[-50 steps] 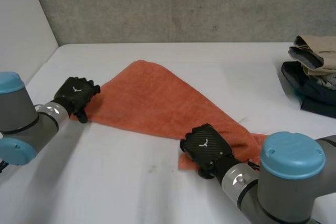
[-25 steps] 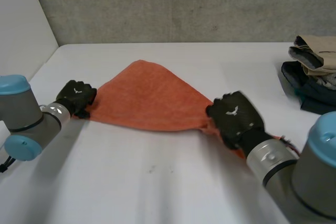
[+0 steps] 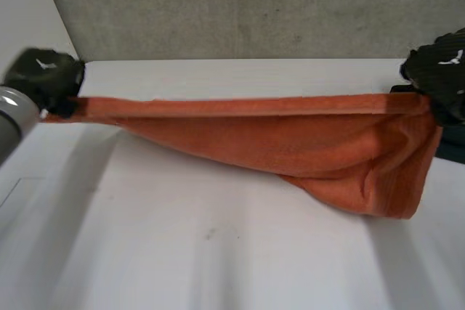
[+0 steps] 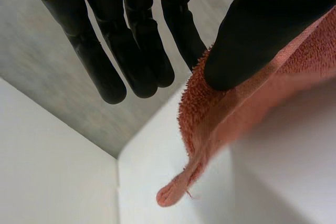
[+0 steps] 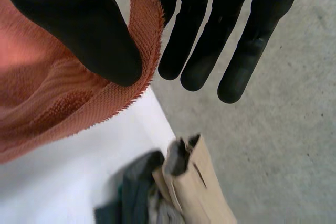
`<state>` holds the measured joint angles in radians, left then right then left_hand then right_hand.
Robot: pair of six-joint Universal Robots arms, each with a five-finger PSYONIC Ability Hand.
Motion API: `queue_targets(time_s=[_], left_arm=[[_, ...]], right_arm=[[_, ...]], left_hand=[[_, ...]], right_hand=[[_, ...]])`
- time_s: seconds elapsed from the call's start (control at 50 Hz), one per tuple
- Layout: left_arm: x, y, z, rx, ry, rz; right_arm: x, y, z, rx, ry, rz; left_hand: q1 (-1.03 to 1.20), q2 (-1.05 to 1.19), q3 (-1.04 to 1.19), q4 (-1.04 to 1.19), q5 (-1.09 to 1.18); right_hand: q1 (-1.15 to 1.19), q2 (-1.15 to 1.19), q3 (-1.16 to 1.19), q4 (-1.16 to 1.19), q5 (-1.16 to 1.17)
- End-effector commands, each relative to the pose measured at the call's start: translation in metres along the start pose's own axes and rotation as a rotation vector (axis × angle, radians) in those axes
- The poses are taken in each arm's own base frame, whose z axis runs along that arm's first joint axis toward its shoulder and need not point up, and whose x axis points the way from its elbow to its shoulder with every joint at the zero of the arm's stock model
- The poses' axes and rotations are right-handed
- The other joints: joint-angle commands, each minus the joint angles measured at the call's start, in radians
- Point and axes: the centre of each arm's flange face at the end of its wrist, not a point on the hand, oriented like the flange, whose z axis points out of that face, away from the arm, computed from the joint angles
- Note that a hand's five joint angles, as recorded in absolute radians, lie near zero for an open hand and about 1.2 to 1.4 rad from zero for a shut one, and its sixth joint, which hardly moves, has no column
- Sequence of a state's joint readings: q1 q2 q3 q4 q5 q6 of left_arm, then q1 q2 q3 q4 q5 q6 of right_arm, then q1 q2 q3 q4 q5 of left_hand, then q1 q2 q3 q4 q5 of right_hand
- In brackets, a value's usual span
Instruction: Fold the laundry.
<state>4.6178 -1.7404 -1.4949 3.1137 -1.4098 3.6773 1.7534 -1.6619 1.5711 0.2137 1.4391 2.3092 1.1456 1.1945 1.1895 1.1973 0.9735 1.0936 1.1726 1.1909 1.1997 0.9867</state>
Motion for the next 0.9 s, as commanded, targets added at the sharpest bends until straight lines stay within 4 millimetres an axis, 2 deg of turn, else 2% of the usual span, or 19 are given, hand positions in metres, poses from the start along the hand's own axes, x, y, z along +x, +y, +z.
queue_targets(time_s=[0.02,0.1,0.16,0.22,0.24,0.26,0.3,0.32,0.34,0.38,0.4,0.44,0.5,0.56,0.6,0.68,0.76,0.84,0.9], left_arm=[[-0.006,-0.029,-0.051,0.065,-0.028,-0.016],[0.001,-0.017,-0.051,0.025,-0.008,-0.023],[0.010,-0.002,-0.040,-0.026,0.028,-0.030],[0.027,0.008,-0.020,-0.049,0.084,-0.030],[0.031,0.007,-0.013,-0.040,0.094,-0.027],[0.034,0.007,0.003,-0.025,0.094,-0.024],[0.036,0.005,0.020,-0.003,0.080,-0.019],[0.036,0.002,0.029,0.015,0.067,-0.015],[0.032,-0.007,0.045,0.062,0.017,-0.009],[0.023,-0.023,0.061,0.137,-0.050,-0.004],[0.019,-0.034,0.067,0.185,-0.080,-0.004],[0.006,-0.071,0.081,0.371,-0.168,0.004],[-0.024,-0.122,0.084,0.638,-0.328,0.009],[-0.041,-0.148,0.080,0.782,-0.423,0.006],[-0.041,-0.161,0.076,0.845,-0.448,-0.001],[-0.033,-0.155,0.075,0.803,-0.415,-0.009],[-0.017,-0.129,0.079,0.701,-0.357,-0.013],[-0.002,-0.102,0.077,0.618,-0.304,-0.028],[0.013,-0.074,0.077,0.537,-0.253,-0.053]], right_arm=[[0.002,0.015,0.000,-0.122,-0.075,-0.070],[-0.014,0.032,0.016,-0.178,-0.147,-0.055],[-0.027,0.047,0.033,-0.220,-0.191,-0.034],[-0.034,0.057,0.048,-0.227,-0.193,-0.027],[-0.035,0.060,0.061,-0.218,-0.167,-0.029],[-0.034,0.060,0.068,-0.210,-0.147,-0.031],[-0.031,0.058,0.082,-0.190,-0.098,-0.037],[-0.026,0.054,0.097,-0.163,-0.038,-0.044],[-0.023,0.051,0.104,-0.143,-0.002,-0.048],[-0.014,0.040,0.120,-0.088,0.081,-0.059],[-0.001,0.026,0.133,-0.014,0.174,-0.066],[0.014,0.008,0.142,0.085,0.274,-0.070],[0.045,-0.027,0.153,0.305,0.469,-0.084],[0.066,-0.056,0.152,0.525,0.605,-0.114],[0.071,-0.067,0.150,0.611,0.643,-0.112],[0.070,-0.072,0.149,0.681,0.623,-0.065],[0.067,-0.066,0.153,0.690,0.579,0.007],[0.050,-0.050,0.159,0.670,0.486,0.061],[0.021,-0.030,0.167,0.620,0.352,0.074]], left_hand=[[0.251,0.202,0.207,0.199,0.248],[0.251,0.202,0.207,0.199,0.248],[0.251,0.202,0.207,0.199,0.248],[0.251,0.202,0.207,0.199,0.248],[0.251,0.202,0.207,0.199,0.248],[0.251,0.202,0.207,0.199,0.248],[0.251,0.202,0.207,0.199,0.248],[0.251,0.202,0.207,0.199,0.248],[0.251,0.202,0.207,0.199,0.248],[0.251,0.202,0.207,0.199,0.248],[0.251,0.202,0.207,0.199,0.248],[0.251,0.202,0.207,0.199,0.248],[0.251,0.202,0.207,0.199,0.248],[0.251,0.202,0.207,0.199,0.248],[0.251,0.202,0.207,0.199,0.248],[0.251,0.202,0.207,0.199,0.248],[0.251,0.202,0.207,0.199,0.248],[0.251,0.202,0.207,0.199,0.248],[0.251,0.202,0.207,0.199,0.248]], right_hand=[[0.303,0.224,0.205,0.197,0.235],[0.303,0.224,0.205,0.197,0.235],[0.303,0.224,0.205,0.197,0.235],[0.303,0.224,0.205,0.197,0.235],[0.303,0.224,0.205,0.197,0.235],[0.303,0.224,0.205,0.197,0.235],[0.303,0.224,0.205,0.197,0.235],[0.303,0.224,0.205,0.197,0.235],[0.303,0.224,0.205,0.197,0.235],[0.303,0.224,0.205,0.197,0.235],[0.303,0.224,0.205,0.197,0.235],[0.303,0.224,0.205,0.197,0.235],[0.303,0.224,0.205,0.197,0.235],[0.303,0.224,0.205,0.197,0.235],[0.303,0.224,0.205,0.197,0.235],[0.303,0.224,0.205,0.197,0.235],[0.303,0.224,0.205,0.197,0.235],[0.303,0.224,0.205,0.197,0.235],[0.303,0.224,0.205,0.197,0.235]])
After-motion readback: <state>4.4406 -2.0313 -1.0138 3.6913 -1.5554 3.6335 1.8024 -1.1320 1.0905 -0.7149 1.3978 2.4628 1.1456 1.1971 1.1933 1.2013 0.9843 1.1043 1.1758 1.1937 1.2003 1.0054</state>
